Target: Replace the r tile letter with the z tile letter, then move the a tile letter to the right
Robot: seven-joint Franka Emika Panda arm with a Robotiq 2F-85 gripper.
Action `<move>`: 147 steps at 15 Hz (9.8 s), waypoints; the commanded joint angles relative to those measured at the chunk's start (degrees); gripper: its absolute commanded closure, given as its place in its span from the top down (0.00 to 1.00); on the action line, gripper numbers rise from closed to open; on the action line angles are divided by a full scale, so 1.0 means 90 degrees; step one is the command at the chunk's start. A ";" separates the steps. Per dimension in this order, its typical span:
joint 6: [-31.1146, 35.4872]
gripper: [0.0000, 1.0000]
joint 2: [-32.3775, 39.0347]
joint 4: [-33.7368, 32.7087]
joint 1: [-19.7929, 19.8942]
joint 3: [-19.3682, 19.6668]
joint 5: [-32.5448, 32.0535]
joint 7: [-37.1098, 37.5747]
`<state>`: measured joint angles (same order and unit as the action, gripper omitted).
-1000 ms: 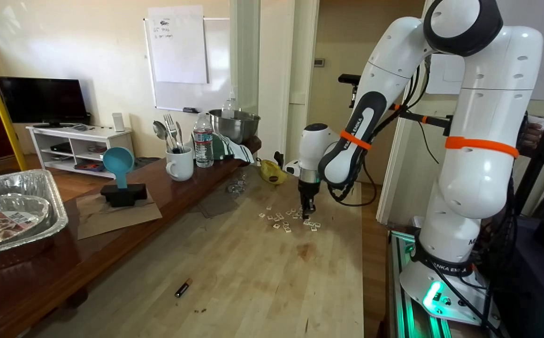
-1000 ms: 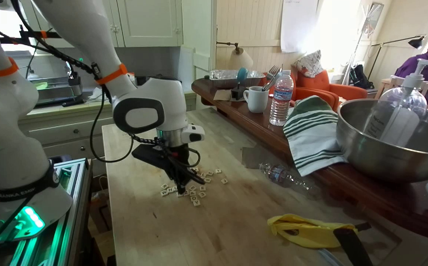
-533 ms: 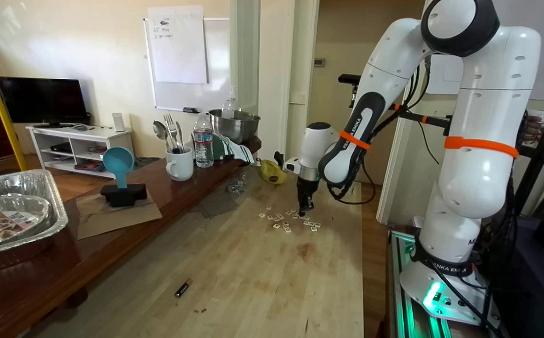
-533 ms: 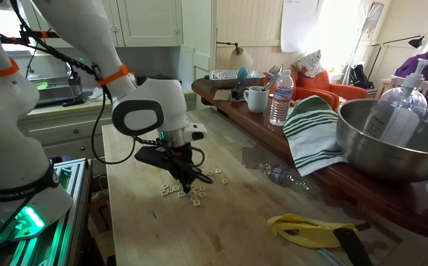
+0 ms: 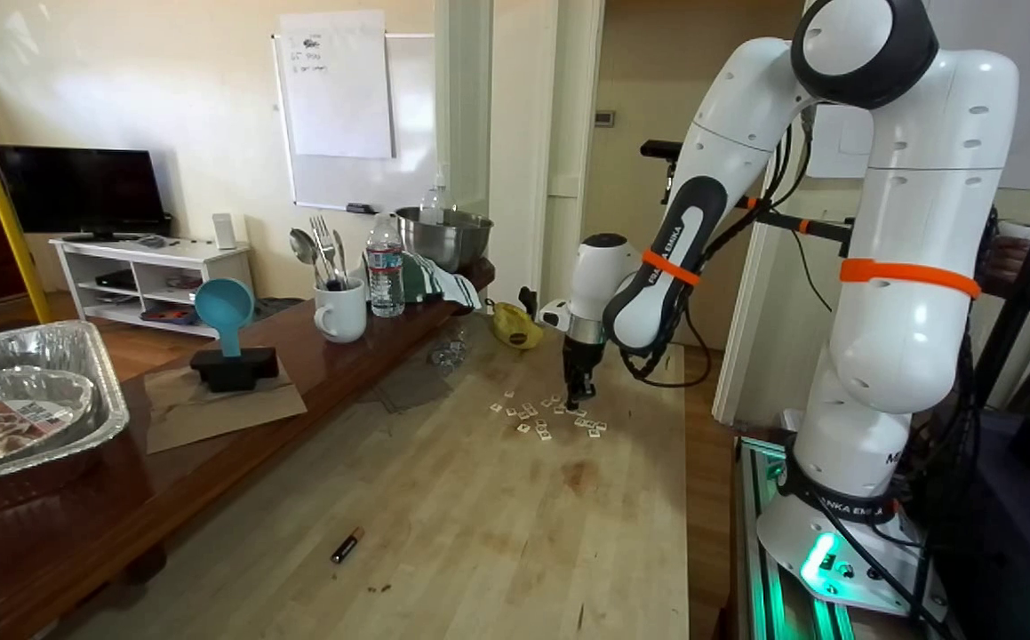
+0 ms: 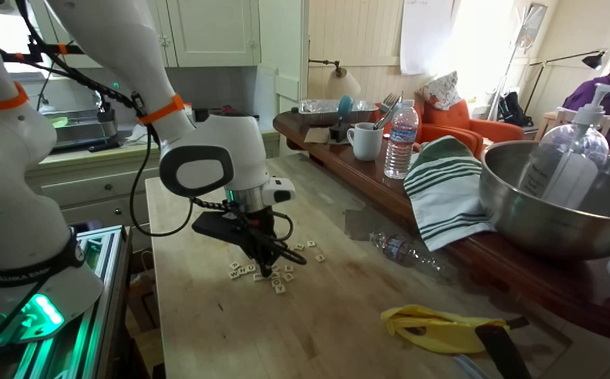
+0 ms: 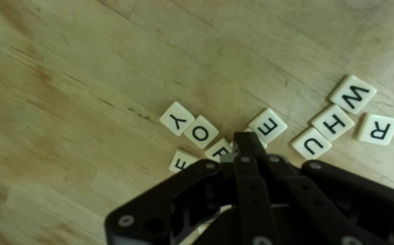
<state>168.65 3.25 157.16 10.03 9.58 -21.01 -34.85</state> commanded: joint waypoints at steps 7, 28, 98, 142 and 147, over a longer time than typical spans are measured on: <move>0.0102 0.00 0.0338 -0.0001 -0.0089 -0.0673 0.1655 -0.1051; -0.1489 0.00 -0.0135 0.0012 -0.0589 -0.0855 0.2765 0.0729; -0.0732 0.00 -0.0429 -0.0206 -0.0830 -0.0878 0.1974 0.3957; 0.0257 0.00 0.0365 -0.0504 -0.0338 0.0282 0.2018 0.3913; 0.0122 0.00 -0.0465 0.0000 -0.0532 0.0498 0.1054 0.4485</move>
<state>169.84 5.33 152.56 6.30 12.96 -6.06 1.51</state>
